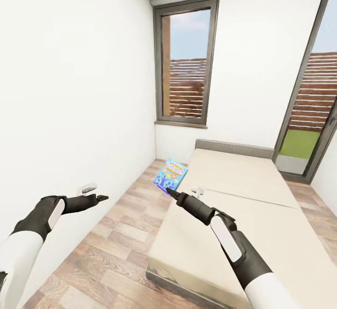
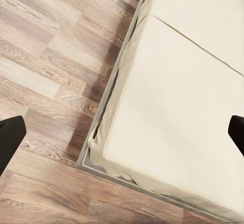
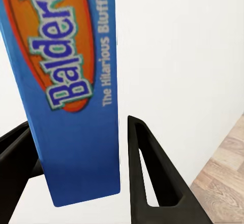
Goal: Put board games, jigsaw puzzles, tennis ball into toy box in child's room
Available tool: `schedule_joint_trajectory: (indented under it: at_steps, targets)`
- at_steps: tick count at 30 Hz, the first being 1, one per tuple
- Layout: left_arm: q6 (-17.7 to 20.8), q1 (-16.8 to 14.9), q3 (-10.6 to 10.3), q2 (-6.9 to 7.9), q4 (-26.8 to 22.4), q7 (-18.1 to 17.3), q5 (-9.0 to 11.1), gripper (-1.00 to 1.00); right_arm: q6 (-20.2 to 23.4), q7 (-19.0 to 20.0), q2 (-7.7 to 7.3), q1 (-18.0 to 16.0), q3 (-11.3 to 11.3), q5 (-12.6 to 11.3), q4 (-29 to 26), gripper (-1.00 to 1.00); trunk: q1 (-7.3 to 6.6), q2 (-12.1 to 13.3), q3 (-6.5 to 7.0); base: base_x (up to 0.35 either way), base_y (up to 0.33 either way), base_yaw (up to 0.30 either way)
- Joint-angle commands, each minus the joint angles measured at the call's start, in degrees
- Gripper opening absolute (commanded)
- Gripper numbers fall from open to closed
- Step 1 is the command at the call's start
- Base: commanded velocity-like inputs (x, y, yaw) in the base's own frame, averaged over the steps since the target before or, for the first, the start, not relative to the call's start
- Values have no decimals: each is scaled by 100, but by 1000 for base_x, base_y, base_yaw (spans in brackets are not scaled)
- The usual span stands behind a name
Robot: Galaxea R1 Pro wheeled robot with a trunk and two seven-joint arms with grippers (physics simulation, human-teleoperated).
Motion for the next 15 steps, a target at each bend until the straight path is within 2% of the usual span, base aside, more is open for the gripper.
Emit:
schedule_joint_trajectory:
  at_steps: [1, 10, 15]
  targets:
    - [44, -1, 15, -19, -1, 0, 27, 100, 37, -4, 1, -2, -4, -49, 0, -100, -1, -5, -1, -267, -21, 140]
    - [55, -1, 13, -58, -1, 15, 25, 100, 30, 2, 4, -2, -4, -29, 1, -100, -1, -5, 10, -240, -102, 224]
    - [60, -1, 13, -59, -1, 22, 25, 100, 31, 3, 9, -2, -4, -22, 8, -100, -1, -5, 11, -203, -152, 52]
